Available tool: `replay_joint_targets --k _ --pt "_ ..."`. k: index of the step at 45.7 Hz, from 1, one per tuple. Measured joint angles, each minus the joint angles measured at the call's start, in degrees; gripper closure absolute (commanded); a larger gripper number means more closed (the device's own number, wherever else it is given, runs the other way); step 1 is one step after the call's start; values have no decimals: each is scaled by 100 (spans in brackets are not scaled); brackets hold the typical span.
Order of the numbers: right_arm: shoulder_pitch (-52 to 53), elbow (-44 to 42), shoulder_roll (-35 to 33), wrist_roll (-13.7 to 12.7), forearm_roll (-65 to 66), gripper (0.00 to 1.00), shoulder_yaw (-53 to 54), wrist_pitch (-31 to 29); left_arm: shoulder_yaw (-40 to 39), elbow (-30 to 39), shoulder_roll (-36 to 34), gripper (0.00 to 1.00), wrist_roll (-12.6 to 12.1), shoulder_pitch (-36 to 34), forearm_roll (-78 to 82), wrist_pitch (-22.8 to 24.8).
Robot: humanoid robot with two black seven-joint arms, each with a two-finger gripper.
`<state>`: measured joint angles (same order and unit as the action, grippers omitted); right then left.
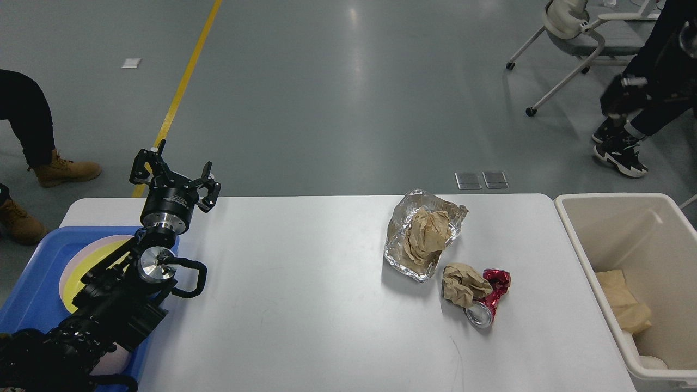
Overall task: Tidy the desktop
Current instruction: 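Move the right gripper down toward the red can and crumpled paper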
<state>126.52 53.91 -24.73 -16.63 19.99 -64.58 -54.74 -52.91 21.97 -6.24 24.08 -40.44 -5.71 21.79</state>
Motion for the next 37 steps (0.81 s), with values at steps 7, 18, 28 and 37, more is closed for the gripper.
replay_joint_targets --k 7,18,28,37 --pt "705 269 184 3 -287 0 747 -25 0 0 0 4 0 0 0 0" --pt "1033 794 613 10 -752 0 1277 -26 0 0 0 4 0 0 0 0" --pt "1053 836 566 9 -822 2 1270 -26 0 0 0 4 0 0 0 0" --pt "798 2481 516 -5 -772 3 1085 254 0 0 0 4 0 0 0 0"
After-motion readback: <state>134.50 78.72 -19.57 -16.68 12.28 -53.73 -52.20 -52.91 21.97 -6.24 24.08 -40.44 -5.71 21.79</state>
